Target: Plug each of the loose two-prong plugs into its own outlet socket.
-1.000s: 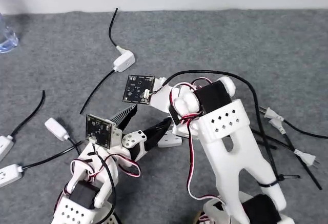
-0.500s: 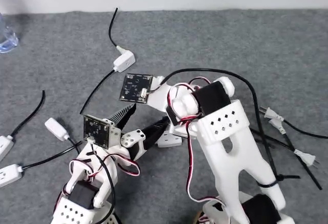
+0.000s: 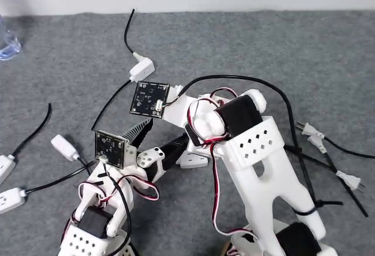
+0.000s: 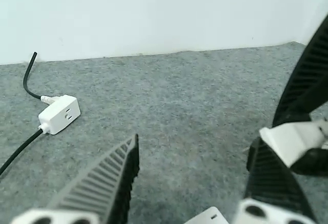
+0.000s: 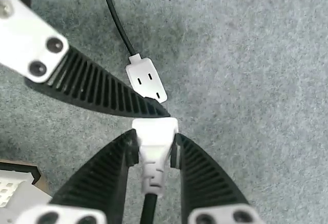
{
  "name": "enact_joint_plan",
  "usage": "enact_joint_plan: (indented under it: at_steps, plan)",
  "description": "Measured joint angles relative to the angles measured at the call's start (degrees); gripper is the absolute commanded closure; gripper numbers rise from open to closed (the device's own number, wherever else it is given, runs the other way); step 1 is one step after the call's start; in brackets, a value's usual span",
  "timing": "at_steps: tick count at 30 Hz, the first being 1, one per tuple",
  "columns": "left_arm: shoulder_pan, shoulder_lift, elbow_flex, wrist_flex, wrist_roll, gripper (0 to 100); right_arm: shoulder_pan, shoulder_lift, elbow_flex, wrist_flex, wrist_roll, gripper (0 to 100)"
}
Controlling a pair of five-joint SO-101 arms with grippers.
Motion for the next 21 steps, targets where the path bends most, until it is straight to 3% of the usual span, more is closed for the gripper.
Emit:
enact_joint_plan:
  at_steps: [21]
  plan:
    - [0.0, 0.0, 0.0, 0.1, 0.0, 67, -1.9, -0.4, -0.9, 0.0, -2.2, 99.1]
